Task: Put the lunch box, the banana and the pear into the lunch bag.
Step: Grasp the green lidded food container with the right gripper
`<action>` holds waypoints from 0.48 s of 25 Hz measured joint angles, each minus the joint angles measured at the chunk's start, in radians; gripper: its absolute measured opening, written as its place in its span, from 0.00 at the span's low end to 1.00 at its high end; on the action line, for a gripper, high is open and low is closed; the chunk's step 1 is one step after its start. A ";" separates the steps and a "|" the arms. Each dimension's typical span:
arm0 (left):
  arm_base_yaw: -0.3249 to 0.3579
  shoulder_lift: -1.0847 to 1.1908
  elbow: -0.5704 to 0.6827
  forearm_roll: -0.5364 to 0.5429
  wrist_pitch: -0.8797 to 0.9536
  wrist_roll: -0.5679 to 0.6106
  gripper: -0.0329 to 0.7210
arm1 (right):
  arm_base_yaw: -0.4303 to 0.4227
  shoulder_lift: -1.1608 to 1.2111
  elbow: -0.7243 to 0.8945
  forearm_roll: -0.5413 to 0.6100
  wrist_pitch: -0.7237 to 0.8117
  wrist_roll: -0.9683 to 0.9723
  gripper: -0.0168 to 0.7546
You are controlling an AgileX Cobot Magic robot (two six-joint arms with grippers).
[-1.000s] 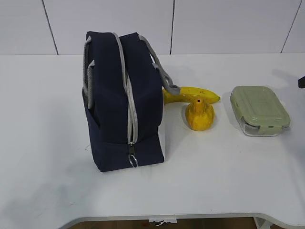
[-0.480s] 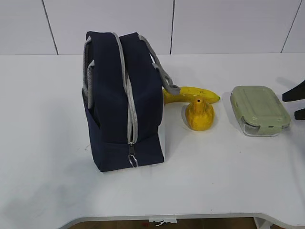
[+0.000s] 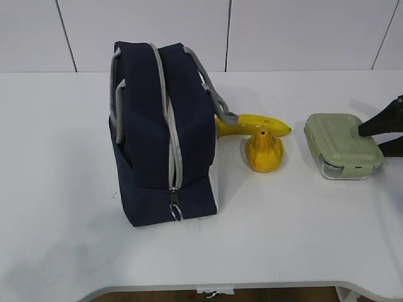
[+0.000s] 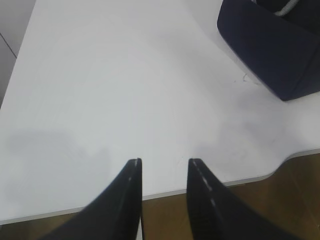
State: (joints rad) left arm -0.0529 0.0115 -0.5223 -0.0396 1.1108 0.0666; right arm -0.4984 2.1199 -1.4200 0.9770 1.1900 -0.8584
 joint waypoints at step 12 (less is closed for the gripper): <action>0.000 0.000 0.000 0.000 0.000 0.000 0.36 | 0.000 0.000 0.000 0.001 -0.050 -0.011 0.78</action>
State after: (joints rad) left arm -0.0529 0.0115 -0.5223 -0.0396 1.1108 0.0666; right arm -0.4984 2.1199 -1.4200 0.9783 1.1399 -0.8692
